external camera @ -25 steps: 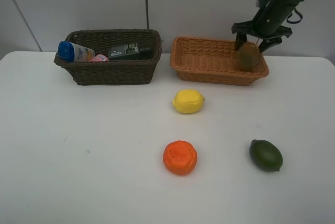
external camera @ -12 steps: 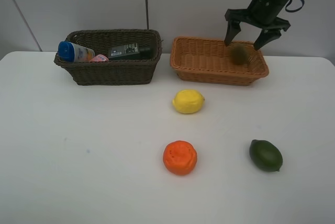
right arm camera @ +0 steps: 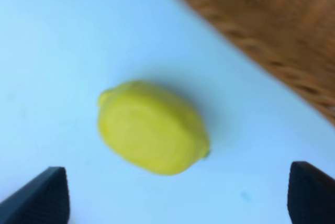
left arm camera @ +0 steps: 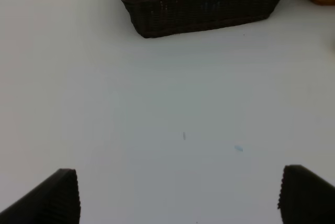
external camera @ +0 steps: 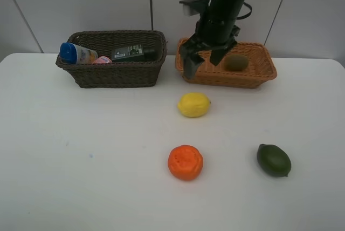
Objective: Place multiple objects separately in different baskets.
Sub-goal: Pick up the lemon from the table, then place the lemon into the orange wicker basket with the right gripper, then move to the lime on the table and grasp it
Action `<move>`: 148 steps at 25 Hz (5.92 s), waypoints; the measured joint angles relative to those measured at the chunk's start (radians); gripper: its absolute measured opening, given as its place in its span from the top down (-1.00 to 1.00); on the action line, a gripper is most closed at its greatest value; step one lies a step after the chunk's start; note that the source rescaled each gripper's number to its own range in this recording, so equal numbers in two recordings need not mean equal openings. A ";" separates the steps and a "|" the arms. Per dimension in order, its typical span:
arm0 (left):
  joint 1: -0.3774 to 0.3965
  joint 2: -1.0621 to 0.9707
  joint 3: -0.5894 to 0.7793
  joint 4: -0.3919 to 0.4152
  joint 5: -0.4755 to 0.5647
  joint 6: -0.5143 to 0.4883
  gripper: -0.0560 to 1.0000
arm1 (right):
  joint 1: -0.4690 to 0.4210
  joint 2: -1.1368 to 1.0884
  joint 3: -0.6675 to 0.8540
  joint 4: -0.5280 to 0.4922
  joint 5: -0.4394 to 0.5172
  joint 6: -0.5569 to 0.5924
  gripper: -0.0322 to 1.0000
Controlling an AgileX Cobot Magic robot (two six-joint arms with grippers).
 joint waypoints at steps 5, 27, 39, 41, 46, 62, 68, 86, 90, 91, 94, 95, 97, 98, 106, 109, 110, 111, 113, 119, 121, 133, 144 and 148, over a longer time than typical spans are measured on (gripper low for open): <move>0.000 0.000 0.000 0.000 0.000 0.000 -0.96 | 0.127 0.000 0.097 -0.034 0.000 -0.141 -0.95; 0.000 0.000 0.000 0.000 0.000 0.000 -0.96 | 0.101 0.044 0.165 -0.146 -0.209 -0.248 -0.95; 0.000 0.000 0.000 0.000 0.000 0.000 -0.96 | 0.027 0.076 0.165 -0.071 -0.236 -0.332 -0.95; 0.000 0.000 0.000 0.000 0.000 0.000 -0.96 | 0.026 0.088 0.165 -0.070 -0.247 -0.333 -0.95; 0.000 0.000 0.000 0.000 0.000 0.000 -0.96 | 0.025 0.114 0.168 -0.076 -0.284 -0.336 -0.95; 0.000 0.000 0.000 0.000 0.000 0.000 -0.96 | 0.025 0.207 0.168 -0.078 -0.325 -0.336 -0.88; 0.000 0.000 0.000 0.000 0.000 0.000 -0.96 | 0.025 0.207 0.168 -0.075 -0.317 -0.336 0.11; 0.000 0.000 0.000 0.000 0.000 0.000 -0.96 | -0.103 -0.007 0.066 -0.068 -0.509 -0.132 0.12; 0.000 0.000 0.000 0.000 0.000 0.000 -0.96 | -0.185 0.048 0.063 -0.002 -0.663 0.015 0.12; 0.000 0.000 0.000 0.000 0.000 0.000 -0.96 | -0.200 0.061 0.063 0.020 -0.694 0.052 0.12; 0.000 0.000 0.000 0.000 0.000 0.000 -0.96 | -0.235 0.099 0.063 0.061 -0.768 0.152 0.12; 0.000 0.000 0.000 0.000 0.000 0.000 -0.96 | -0.244 0.106 0.063 0.067 -0.778 0.181 0.12; 0.000 0.000 0.000 0.000 0.000 0.000 -0.96 | -0.255 0.116 0.063 0.074 -0.791 0.217 0.12; 0.000 0.000 0.000 0.000 0.000 0.000 -0.96 | -0.257 0.117 0.063 0.075 -0.798 0.230 0.08; 0.000 0.000 0.000 0.000 0.000 0.000 -0.96 | -0.258 0.116 0.063 0.068 -0.713 0.241 -0.94; 0.000 0.000 0.000 0.000 0.000 0.000 -0.96 | -0.259 0.088 0.063 0.065 -0.598 0.243 -0.94; 0.000 0.000 0.000 0.000 0.000 0.000 -0.96 | -0.263 0.070 0.063 0.063 -0.544 0.245 -0.94; 0.000 0.000 0.000 0.000 0.000 0.000 -0.96 | -0.268 0.048 0.063 0.063 -0.482 0.253 -0.94; 0.000 0.000 0.000 0.000 0.000 0.000 -0.96 | -0.280 0.007 0.063 0.057 -0.352 0.264 -0.94; 0.000 0.000 0.000 0.000 0.000 0.000 -0.96 | -0.301 -0.086 0.084 -0.014 -0.021 0.333 -0.94; 0.000 0.000 0.000 0.000 0.000 0.000 -0.96 | -0.301 -0.125 0.147 -0.040 -0.011 0.351 -0.94; 0.000 0.000 0.000 0.000 0.000 0.000 -0.96 | -0.301 -0.566 0.744 -0.030 -0.101 0.372 -0.94; 0.000 0.000 0.000 0.000 0.000 0.000 -0.96 | -0.301 -0.631 1.044 0.177 -0.315 0.239 -0.94; 0.000 0.000 0.000 0.000 0.000 0.000 -0.96 | -0.301 -0.632 1.086 0.179 -0.358 0.224 -0.94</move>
